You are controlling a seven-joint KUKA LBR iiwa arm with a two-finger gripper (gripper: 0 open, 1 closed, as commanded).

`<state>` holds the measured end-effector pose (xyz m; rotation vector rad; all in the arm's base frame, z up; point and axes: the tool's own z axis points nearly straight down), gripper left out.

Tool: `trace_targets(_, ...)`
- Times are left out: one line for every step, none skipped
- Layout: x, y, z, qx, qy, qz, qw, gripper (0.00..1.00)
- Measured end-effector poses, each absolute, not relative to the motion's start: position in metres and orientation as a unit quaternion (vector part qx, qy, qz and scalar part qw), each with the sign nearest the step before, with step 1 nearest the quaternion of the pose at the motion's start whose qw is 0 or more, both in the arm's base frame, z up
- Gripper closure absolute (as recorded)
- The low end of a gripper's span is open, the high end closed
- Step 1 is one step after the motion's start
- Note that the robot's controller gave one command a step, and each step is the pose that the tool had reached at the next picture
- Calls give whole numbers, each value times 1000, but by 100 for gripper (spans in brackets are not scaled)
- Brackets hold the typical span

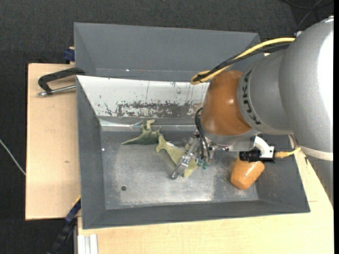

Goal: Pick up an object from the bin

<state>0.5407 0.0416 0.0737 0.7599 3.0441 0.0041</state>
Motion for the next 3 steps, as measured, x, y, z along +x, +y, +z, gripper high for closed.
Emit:
trace_targets(542,41,75,242,970,2,4,100)
trace_targets(544,42,94,241,970,2,3,100)
trace_targets(547,43,170,240,971,2,6,100)
